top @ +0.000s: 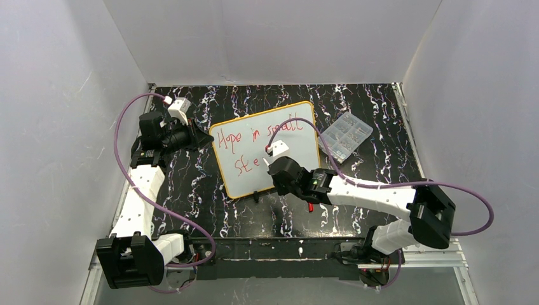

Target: Write a sentence on the whiteboard

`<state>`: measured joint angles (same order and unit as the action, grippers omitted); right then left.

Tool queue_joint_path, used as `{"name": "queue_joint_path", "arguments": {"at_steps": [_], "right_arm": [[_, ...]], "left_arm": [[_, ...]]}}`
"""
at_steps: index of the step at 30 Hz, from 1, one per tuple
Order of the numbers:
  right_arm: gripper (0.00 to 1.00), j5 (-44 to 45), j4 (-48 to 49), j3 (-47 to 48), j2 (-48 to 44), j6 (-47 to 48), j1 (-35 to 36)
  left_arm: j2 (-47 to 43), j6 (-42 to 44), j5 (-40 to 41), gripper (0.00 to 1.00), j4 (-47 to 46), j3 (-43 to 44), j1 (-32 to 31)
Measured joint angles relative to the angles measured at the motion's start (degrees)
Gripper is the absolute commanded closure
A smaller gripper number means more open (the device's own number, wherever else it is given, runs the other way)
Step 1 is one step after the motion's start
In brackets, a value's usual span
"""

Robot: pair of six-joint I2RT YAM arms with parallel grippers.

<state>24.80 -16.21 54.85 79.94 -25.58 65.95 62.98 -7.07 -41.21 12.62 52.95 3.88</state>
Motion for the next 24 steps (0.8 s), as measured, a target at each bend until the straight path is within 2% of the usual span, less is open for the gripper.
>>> {"name": "queue_joint_path", "arguments": {"at_steps": [13,24], "right_arm": [[0.99,0.61,-0.42,1.01,3.65,1.14,0.02],[0.99,-2.08,-1.73,-1.42,3.39,-2.36,0.13]], "left_arm": [[0.00,0.00,-0.11,1.00,-0.13,0.00,0.00],[0.00,0.00,-0.09,1.00,-0.13,0.00,0.00]]}}
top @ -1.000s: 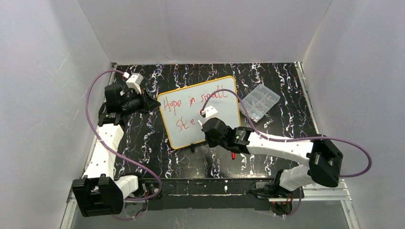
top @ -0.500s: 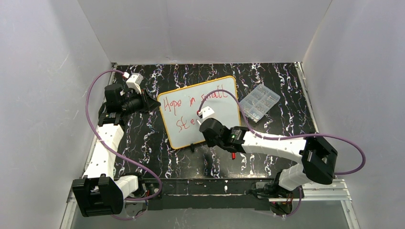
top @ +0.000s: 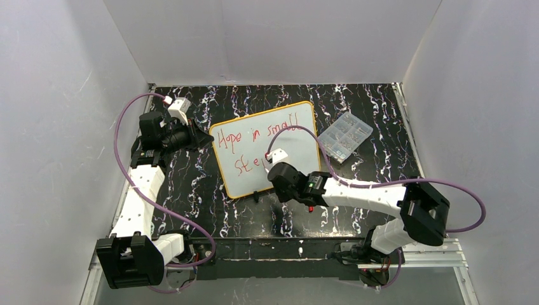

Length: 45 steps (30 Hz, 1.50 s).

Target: Write a sentence on the whiteboard

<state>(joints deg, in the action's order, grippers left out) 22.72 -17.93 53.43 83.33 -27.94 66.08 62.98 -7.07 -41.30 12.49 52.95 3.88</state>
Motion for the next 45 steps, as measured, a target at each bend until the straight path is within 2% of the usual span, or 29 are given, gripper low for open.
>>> {"name": "queue_joint_path", "arguments": {"at_steps": [8,15,23,45], "right_arm": [[0.99,-2.25,-1.11,-1.95,-1.05,-1.44,0.42],[0.99,0.57,-0.17,-0.61,-4.48,-0.26,0.42],[0.99,2.99,1.81,3.82,-2.01,2.49,0.42],[0.99,4.39,0.83,3.91,0.92,1.46,-0.17]], "left_arm": [[0.00,0.00,-0.04,1.00,0.00,0.00,0.00],[0.00,0.00,-0.04,1.00,-0.02,0.00,-0.02],[0.00,0.00,-0.04,1.00,-0.04,0.00,-0.04],[0.00,0.00,0.11,1.00,-0.07,0.00,-0.13]]}}
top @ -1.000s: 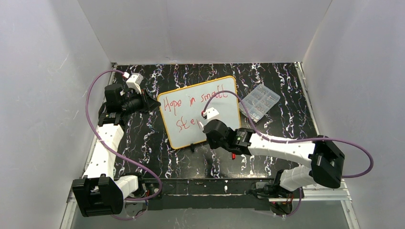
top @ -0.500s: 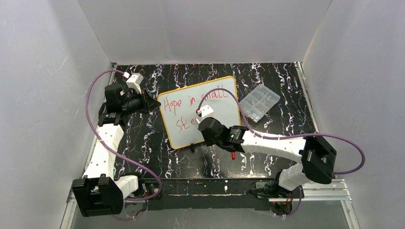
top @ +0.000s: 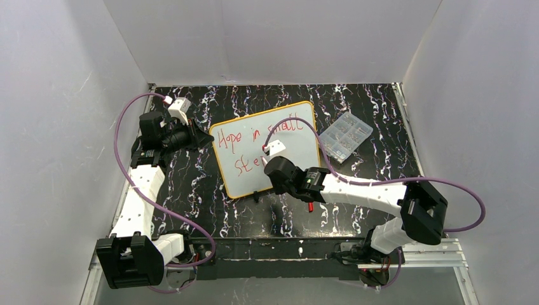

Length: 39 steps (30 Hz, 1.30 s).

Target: Write a sentence on the whiteboard

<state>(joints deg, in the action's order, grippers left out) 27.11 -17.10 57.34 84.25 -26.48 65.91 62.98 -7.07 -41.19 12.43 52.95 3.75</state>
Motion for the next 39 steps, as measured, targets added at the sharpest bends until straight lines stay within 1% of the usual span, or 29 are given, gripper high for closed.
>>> {"name": "queue_joint_path", "arguments": {"at_steps": [15,31,39], "right_arm": [[0.99,0.81,-1.73,-2.82,-1.81,-2.86,-0.20],[0.99,-4.35,-0.72,-2.84,-0.79,-1.81,-0.26],[0.99,-5.25,-0.37,-2.82,-0.46,-1.55,-0.26]], "left_arm": [[-0.04,0.00,0.09,1.00,-0.04,0.00,-0.13],[-0.07,0.00,0.15,1.00,-0.02,0.00,-0.13],[-0.07,0.00,0.31,1.00,0.00,0.00,-0.13]]}}
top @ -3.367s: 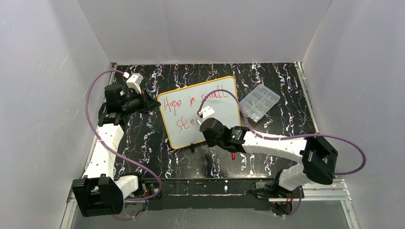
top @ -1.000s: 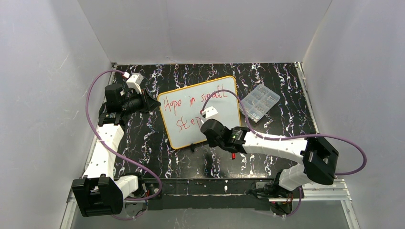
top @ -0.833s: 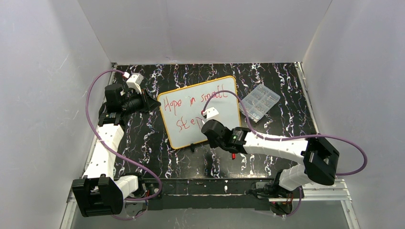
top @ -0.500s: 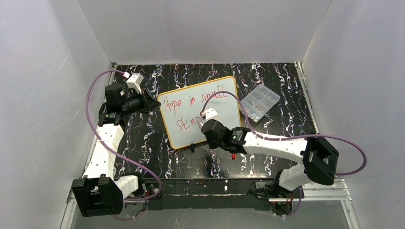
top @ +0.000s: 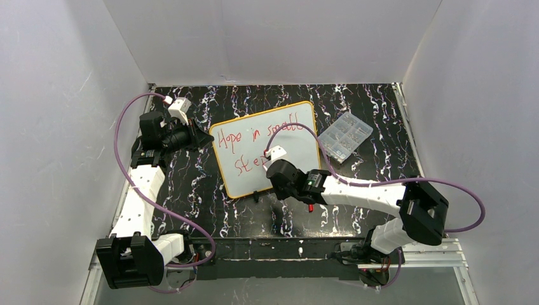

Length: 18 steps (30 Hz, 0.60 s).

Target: Write a sentence on the whiteboard

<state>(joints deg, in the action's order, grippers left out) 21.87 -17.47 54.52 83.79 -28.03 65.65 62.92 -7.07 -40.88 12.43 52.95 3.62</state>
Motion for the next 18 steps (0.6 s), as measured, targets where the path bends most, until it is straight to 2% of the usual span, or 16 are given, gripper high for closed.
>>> {"name": "queue_joint_path", "arguments": {"at_steps": [9,18], "right_arm": [[0.99,-0.17,0.07,0.00,-0.72,0.15,0.00],[0.99,0.90,0.42,-0.02,-5.49,0.63,-1.62]], "left_arm": [[0.00,0.00,-0.04,1.00,-0.02,0.00,0.00],[0.00,-0.02,-0.04,1.00,-0.02,0.00,-0.04]]}}
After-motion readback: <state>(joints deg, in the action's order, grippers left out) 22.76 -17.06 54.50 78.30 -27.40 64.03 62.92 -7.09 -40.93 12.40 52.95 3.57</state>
